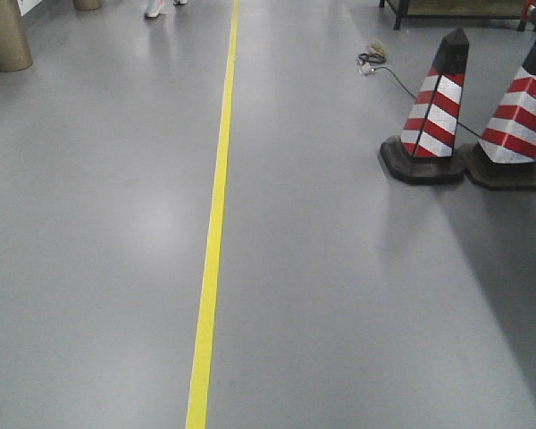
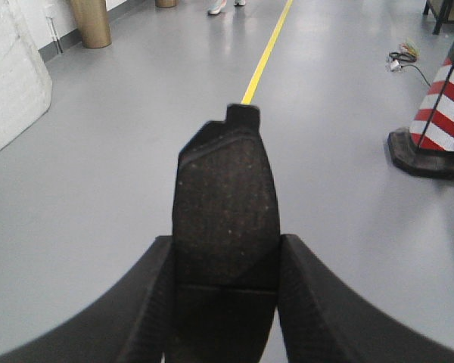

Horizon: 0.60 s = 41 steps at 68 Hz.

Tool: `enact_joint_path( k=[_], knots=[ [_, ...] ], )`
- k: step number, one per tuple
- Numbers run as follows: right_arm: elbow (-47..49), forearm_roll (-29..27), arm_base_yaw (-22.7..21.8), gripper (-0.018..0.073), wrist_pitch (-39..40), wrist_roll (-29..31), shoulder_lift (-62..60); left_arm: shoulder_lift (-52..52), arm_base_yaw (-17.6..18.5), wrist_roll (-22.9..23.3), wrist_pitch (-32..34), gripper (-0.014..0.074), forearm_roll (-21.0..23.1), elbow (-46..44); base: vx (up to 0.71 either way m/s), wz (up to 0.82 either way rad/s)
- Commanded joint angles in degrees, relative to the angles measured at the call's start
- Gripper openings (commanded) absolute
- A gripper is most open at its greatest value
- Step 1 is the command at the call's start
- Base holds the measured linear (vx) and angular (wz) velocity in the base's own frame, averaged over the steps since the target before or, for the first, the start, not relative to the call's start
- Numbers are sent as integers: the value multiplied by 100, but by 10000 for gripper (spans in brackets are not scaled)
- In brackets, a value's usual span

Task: Move and align brake pads A on conveyor
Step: 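Drive along the yellow floor line past the striped cones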

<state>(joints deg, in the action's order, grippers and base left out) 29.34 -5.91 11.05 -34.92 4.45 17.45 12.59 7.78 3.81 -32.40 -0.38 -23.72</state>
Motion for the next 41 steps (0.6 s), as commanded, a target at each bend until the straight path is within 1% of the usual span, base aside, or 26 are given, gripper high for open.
enact_joint_path(
  k=[1, 41],
  knots=[
    [180, 9, -19, -7, 566, 2, 59, 64, 6, 14, 567, -6, 38, -155, 68, 5],
    [180, 9, -19, -7, 566, 2, 59, 64, 6, 14, 567, -6, 38, -155, 64, -1]
  ],
)
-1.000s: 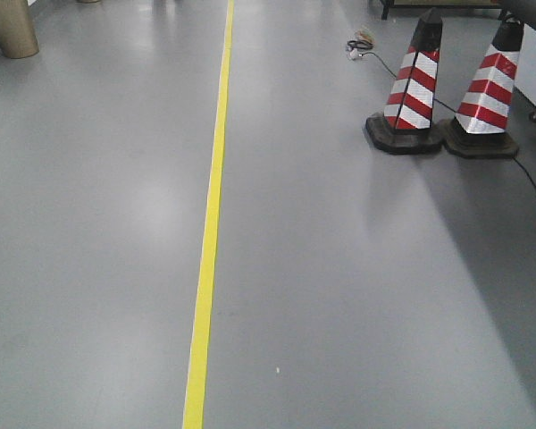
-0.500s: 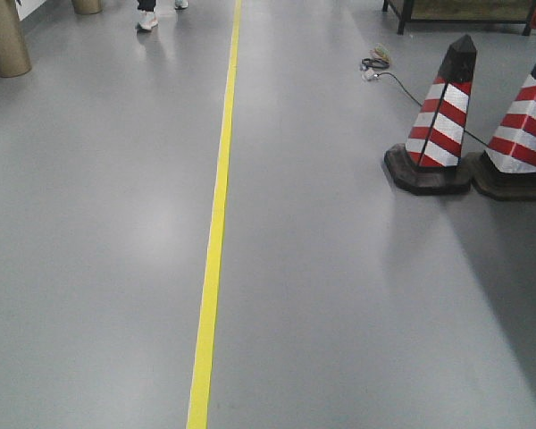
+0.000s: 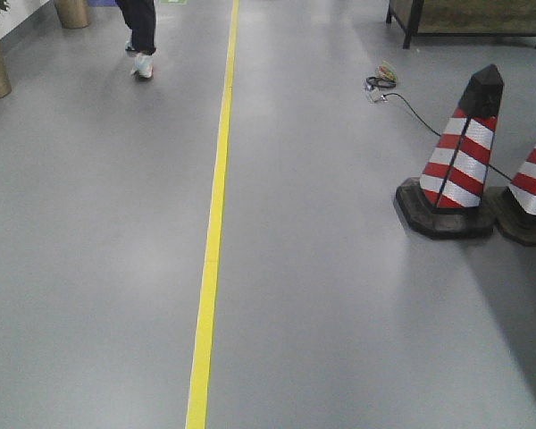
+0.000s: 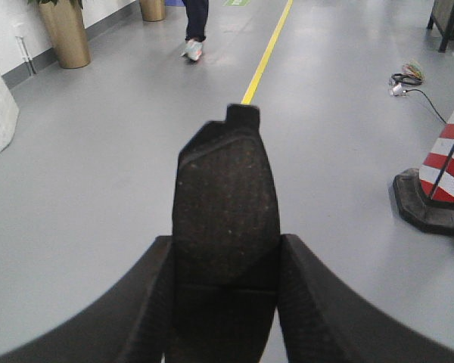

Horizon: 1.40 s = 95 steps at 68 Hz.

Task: Move and align brake pads A on conveyor
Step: 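Drive along the yellow floor line past the striped cones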

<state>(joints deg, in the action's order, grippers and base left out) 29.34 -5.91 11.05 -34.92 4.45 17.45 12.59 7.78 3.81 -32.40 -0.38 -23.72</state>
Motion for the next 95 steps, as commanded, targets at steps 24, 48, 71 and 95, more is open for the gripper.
enact_joint_path(
  k=[24, 48, 71, 95],
  knots=[
    [180, 9, -19, -7, 566, 2, 59, 64, 6, 14, 567, -6, 38, -155, 58, 2],
    [180, 9, -19, -7, 566, 2, 59, 64, 6, 14, 567, -6, 38, -155, 56, -3],
    [180, 9, -19, -7, 566, 2, 59, 64, 6, 14, 567, -6, 38, -155, 53, -1],
    [180, 9, -19, -7, 566, 2, 59, 64, 6, 14, 567, -6, 38, -155, 49, 3]
  ],
)
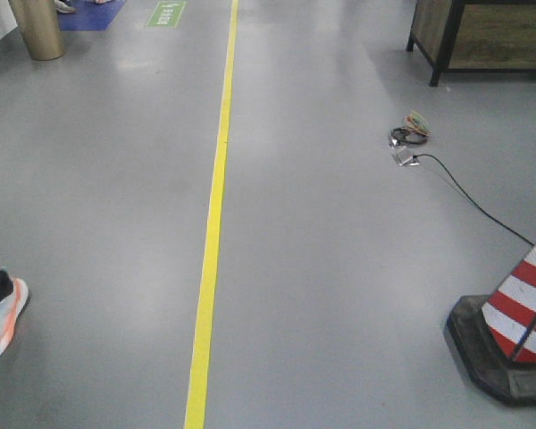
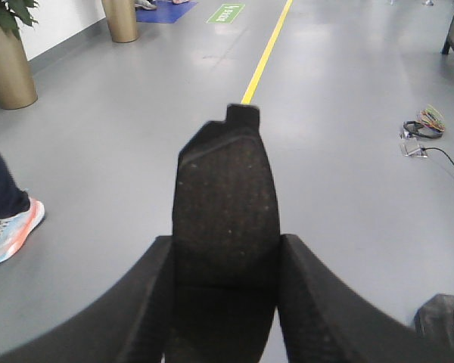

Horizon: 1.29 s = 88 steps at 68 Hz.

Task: Move and align brake pads A on conveyor
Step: 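Drive along the yellow floor line past the striped cones, then turn and drive up to the black conveyor belt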

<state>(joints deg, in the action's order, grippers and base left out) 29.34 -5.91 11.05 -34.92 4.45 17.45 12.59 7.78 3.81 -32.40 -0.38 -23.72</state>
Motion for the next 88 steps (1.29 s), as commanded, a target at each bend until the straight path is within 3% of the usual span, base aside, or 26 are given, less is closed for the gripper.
enact_joint_path(
  k=[1, 35, 88],
  knots=[
    [180, 9, -19, -7, 566, 2, 59, 64, 6, 14, 567, -6, 38, -155, 46, 1],
    [180, 9, -19, -7, 566, 2, 59, 64, 6, 14, 567, -6, 38, -155, 38, -18],
    [180, 9, -19, -7, 566, 2, 59, 64, 6, 14, 567, -6, 38, -155, 27, -61]
  ],
)
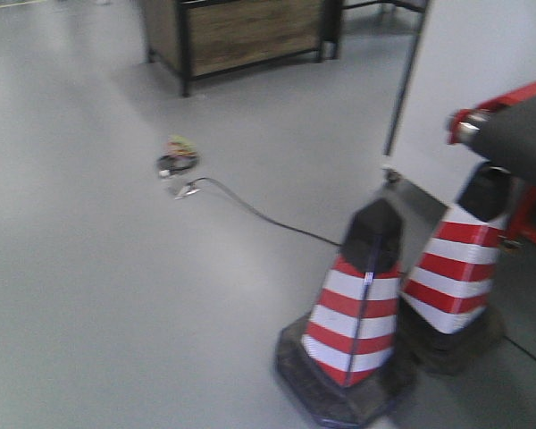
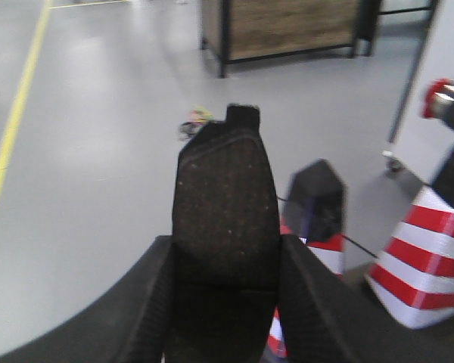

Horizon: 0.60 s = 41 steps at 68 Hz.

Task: Move and align brake pads A on conveyor
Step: 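Turn and drive up to the black conveyor belt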

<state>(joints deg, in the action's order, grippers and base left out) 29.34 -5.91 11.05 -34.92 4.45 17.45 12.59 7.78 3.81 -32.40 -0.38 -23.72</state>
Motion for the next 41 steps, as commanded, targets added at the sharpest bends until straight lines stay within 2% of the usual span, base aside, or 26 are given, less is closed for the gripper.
enact_joint_path(
  k=[1, 41],
  knots=[
    [180, 9, -19, -7, 566, 2, 59, 64, 6, 14, 567, -6, 38, -155, 21, -83],
    [180, 9, -19, -7, 566, 2, 59, 64, 6, 14, 567, -6, 38, -155, 15, -87]
  ],
)
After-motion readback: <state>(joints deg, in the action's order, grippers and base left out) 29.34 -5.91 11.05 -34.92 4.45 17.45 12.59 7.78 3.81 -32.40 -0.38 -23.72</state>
